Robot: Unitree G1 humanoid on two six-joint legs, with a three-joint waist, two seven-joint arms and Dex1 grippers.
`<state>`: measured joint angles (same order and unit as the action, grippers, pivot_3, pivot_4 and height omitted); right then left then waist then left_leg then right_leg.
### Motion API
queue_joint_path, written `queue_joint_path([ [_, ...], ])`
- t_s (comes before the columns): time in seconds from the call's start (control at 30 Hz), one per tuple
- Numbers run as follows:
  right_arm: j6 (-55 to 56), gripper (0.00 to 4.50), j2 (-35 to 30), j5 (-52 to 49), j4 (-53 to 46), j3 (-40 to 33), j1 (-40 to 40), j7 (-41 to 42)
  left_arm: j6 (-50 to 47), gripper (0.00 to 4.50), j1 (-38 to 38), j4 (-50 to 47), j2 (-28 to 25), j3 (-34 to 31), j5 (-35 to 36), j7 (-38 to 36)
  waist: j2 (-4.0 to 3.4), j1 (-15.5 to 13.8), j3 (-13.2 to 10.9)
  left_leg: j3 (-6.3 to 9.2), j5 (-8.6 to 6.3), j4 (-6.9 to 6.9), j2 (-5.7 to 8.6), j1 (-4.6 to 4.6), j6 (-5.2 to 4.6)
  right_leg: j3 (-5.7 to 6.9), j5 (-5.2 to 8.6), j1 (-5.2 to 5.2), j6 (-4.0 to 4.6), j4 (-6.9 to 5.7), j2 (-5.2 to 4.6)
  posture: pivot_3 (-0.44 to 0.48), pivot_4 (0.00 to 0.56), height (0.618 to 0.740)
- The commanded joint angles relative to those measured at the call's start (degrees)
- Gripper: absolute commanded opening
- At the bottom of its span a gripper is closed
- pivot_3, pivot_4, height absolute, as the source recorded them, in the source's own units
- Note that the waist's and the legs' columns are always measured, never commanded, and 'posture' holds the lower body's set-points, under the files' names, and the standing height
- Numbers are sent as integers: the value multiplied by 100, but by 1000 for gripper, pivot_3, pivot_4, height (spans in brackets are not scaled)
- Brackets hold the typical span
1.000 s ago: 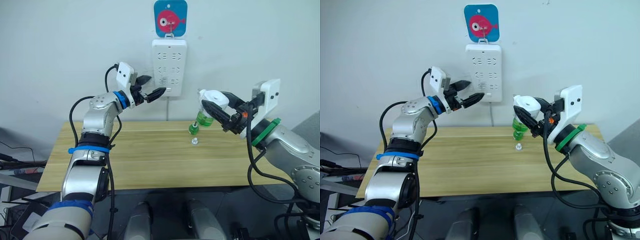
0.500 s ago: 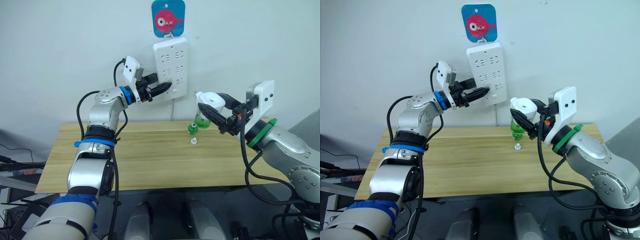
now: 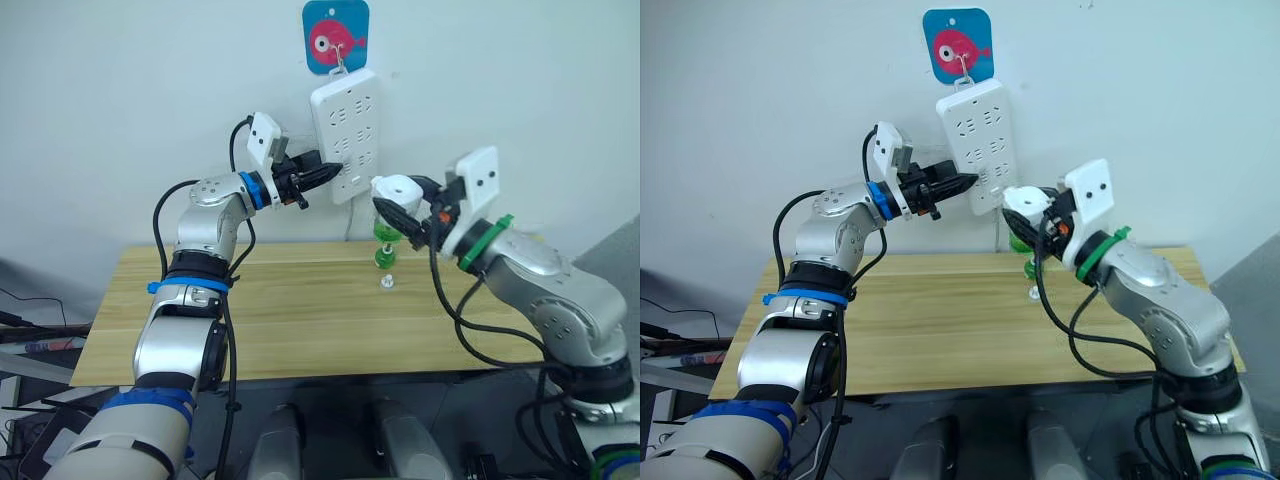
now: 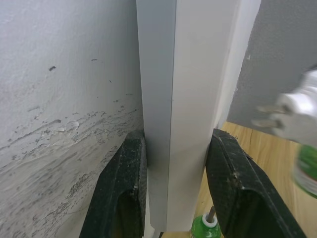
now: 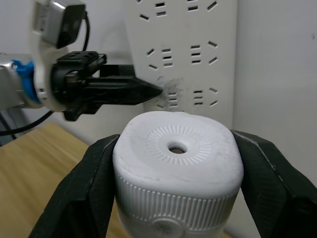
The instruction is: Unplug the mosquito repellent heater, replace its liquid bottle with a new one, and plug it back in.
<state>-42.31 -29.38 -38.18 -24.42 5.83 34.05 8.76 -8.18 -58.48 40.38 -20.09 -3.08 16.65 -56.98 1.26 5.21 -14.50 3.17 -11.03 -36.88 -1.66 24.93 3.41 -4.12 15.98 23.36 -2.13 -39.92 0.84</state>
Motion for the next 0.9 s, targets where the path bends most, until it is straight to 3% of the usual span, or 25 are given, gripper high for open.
queue_joint_path([
  [0.03, 382, 3115, 156, 471, 234, 21, 289, 251, 8, 1325, -124, -129, -152, -134, -49, 230, 0, -1, 0, 0, 0, 0, 0, 0, 0, 0, 0, 0, 0, 0, 0, -130, 174, 740],
  [0.23, 761, 3115, 454, 1049, 781, 46, 540, 624, -85, 1325, -85, -214, -187, -146, -23, 230, 0, -4, 0, 1, 0, 0, 0, -1, 0, 1, -2, 0, 4, -4, 0, -117, 172, 740],
  [0.9, 1046, 3114, 1115, 1727, 1235, -225, 609, 989, -288, 1325, -82, -345, -202, -185, 44, 243, 0, 2, 0, 2, 1, -1, -2, -5, 1, 1, -9, 1, 14, -10, 0, -109, 174, 740],
])
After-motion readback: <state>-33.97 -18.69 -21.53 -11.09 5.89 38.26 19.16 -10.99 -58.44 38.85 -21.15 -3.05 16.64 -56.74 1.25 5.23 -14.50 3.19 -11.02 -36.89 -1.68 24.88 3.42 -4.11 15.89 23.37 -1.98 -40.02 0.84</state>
